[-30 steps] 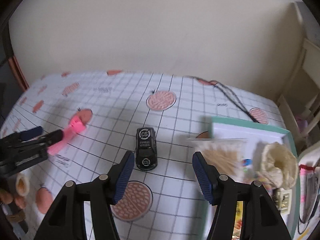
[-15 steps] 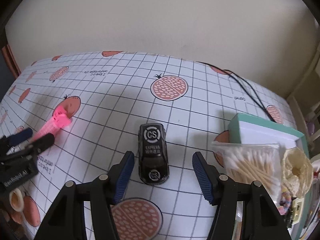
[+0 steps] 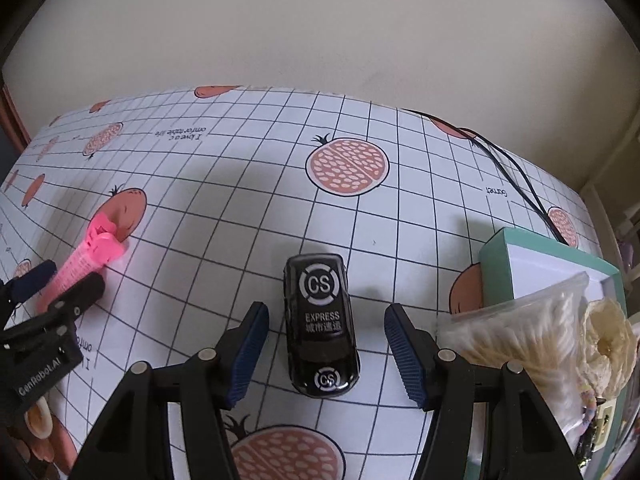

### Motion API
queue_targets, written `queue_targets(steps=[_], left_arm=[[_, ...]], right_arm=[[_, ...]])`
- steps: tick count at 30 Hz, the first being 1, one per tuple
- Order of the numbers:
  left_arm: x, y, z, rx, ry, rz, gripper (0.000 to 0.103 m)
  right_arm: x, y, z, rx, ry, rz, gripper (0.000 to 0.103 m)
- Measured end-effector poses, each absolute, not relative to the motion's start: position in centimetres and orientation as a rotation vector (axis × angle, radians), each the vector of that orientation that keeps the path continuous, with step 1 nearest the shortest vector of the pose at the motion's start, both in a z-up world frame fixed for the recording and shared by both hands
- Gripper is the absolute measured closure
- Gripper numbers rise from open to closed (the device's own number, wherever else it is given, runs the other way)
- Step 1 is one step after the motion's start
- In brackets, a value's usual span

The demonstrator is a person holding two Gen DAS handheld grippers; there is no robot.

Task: Organize objects
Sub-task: 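Grasp the pink hair roller with the left tool while the right tool grasps the black toy car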

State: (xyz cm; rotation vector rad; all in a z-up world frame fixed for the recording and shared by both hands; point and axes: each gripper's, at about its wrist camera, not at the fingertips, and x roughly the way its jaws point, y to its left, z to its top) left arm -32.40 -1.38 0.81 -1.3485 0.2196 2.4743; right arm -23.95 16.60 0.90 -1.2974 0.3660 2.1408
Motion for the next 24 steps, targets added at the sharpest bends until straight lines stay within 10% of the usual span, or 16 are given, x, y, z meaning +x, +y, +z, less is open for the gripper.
queue_targets(steps=[6,11,24], left_arm=[[-32.6,-1.5,1.1,-1.345,0.216,2.484,0.051],[-32.4,-1.4,1.3,-1.344,0.218,2.477,0.075],[-30.8,-1.8,2.0,-1.376,0.179,2.461,0.075]], right_arm=[[-24.1,16.5,0.9,-1.300,0.406,2.154,0.067],[-23.8,16.2,0.8,-1.313,0.415,2.148,0.067],[-20.7,14.4,4.9,-1.203,0.462,2.276,0.067]])
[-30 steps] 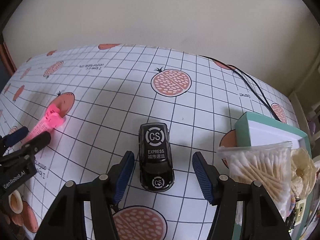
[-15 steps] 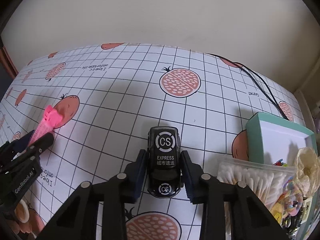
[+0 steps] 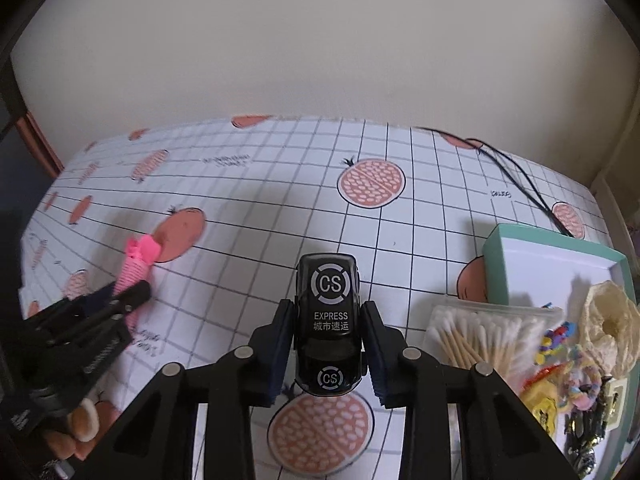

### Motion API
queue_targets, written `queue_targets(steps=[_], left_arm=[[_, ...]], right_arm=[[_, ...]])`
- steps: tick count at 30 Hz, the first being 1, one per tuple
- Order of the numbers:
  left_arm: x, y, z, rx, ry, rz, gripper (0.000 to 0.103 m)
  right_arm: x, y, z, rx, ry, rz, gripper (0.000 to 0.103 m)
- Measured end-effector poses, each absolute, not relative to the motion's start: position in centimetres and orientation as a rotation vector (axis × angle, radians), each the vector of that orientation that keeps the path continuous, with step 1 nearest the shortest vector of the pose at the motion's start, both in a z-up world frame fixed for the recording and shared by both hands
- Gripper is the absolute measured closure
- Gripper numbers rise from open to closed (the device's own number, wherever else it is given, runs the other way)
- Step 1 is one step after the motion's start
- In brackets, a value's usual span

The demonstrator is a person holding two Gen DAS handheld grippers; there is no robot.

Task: Organize objects
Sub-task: 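Grasp the pink hair roller with the left tool while the right tool grasps the black toy car, then carry the hair roller and toy car over the teal tray with both tools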

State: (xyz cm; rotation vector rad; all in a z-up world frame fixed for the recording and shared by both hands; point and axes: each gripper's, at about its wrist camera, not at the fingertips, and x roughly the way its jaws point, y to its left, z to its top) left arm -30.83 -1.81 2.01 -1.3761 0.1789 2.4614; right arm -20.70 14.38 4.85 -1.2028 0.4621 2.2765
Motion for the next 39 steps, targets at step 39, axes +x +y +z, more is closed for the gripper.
queue_targets(steps=[39], left_arm=[[-14.1,7.6,11.7,-1.246,0.222,2.388,0.075]], right_arm=[[-0.2,18.6,10.4,-0.982,0.673,2.290,0.067]])
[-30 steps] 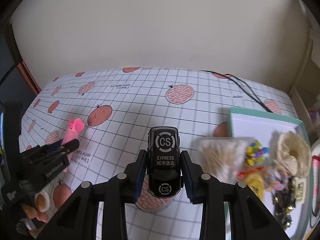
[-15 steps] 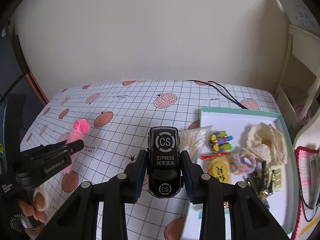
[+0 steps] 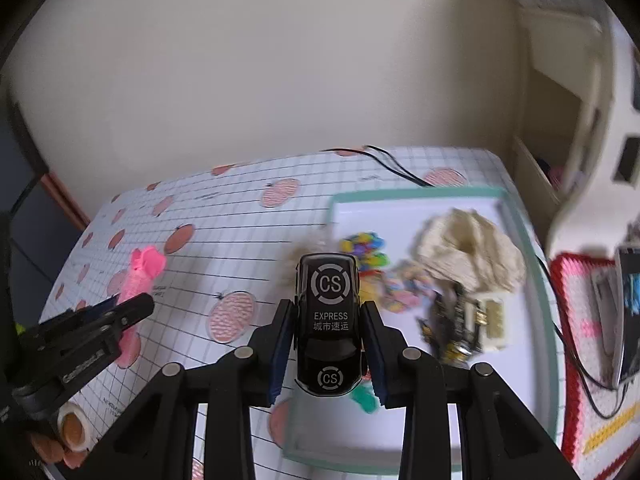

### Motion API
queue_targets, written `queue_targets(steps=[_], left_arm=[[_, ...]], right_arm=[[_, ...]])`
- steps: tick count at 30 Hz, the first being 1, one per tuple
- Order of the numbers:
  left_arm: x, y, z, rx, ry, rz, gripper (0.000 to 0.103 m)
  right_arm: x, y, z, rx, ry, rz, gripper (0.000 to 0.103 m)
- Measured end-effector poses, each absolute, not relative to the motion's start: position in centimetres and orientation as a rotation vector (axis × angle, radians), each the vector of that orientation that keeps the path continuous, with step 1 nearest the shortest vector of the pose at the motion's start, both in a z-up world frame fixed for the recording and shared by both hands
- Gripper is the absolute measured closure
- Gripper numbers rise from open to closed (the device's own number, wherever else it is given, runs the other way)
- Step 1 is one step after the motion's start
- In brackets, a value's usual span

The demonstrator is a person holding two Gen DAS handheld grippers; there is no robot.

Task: Organize objects
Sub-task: 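Carry the hair roller and toy car over the teal tray with both tools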

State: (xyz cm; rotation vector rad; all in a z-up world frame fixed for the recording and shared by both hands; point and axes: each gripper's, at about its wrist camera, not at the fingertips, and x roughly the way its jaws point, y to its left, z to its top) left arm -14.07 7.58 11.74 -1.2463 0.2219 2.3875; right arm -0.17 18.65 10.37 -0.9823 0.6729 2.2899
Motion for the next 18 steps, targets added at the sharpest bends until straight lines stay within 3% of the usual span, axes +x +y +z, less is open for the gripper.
queue_targets(steps=[18], left_arm=[[-8.9,16.6,10.2,-1.245,0.260,2.189,0.075]], right_arm=[[6.0,24.3,8.0,-0.997,0.748,2.132,0.067]])
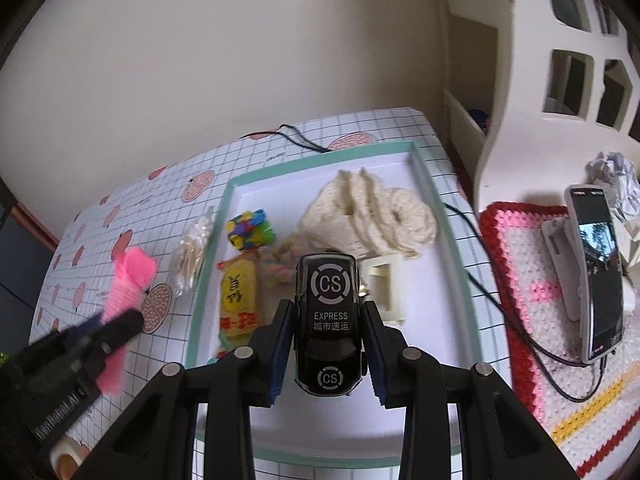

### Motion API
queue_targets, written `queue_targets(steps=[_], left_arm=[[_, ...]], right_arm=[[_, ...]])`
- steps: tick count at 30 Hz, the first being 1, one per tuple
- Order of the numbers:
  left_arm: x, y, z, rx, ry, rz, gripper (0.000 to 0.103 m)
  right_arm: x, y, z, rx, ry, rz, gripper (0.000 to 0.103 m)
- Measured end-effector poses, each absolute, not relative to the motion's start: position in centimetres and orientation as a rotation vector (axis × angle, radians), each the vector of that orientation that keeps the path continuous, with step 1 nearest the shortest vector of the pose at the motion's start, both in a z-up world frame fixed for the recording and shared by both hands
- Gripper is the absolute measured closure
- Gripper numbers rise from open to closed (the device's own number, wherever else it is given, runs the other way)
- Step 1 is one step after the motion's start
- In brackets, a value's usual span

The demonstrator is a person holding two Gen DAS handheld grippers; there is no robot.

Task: Organize objects
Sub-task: 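Carry the hair roller and toy car over the teal tray with both tools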

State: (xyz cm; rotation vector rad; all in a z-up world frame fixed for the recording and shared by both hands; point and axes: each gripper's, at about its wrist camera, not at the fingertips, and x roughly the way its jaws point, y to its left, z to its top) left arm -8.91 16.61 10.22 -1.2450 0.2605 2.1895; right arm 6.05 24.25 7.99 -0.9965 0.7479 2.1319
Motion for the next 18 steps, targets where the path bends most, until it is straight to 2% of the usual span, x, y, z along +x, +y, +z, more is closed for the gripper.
queue_targets(steps=[18], left_arm=[[-6.7,18.9,6.6,-1.377,0.303,2.042,0.075]], right_arm=[[8.1,26.1,5.6,-1.098,0.723,1.983,0.067]])
